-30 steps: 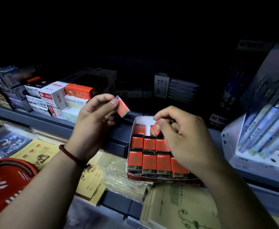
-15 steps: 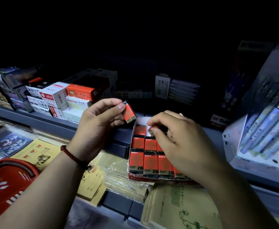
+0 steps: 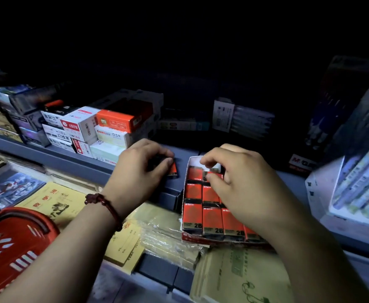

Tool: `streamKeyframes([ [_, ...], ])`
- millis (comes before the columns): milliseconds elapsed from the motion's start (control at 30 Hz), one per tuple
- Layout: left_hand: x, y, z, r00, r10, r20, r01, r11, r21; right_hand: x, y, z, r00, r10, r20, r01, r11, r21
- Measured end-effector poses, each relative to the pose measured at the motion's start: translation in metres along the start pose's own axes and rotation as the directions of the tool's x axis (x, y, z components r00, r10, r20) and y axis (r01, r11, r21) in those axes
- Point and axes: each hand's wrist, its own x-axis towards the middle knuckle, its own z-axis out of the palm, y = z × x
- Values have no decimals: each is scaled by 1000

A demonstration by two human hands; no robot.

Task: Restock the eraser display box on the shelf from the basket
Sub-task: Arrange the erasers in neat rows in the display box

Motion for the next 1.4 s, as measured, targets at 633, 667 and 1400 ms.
streamKeyframes([
  [633, -4, 71, -6, 928, -30, 370, -170, 851, 497, 1, 13, 6, 975, 185, -126, -156, 965, 212],
  [667, -5, 73, -4, 924, -34, 380, -179, 842, 509, 0, 13, 5, 976, 181, -120, -151, 963, 222],
  [1400, -5, 42, -9, 945, 47, 323, -36, 999, -38, -2, 5, 1, 995, 79, 65, -81, 997, 20],
])
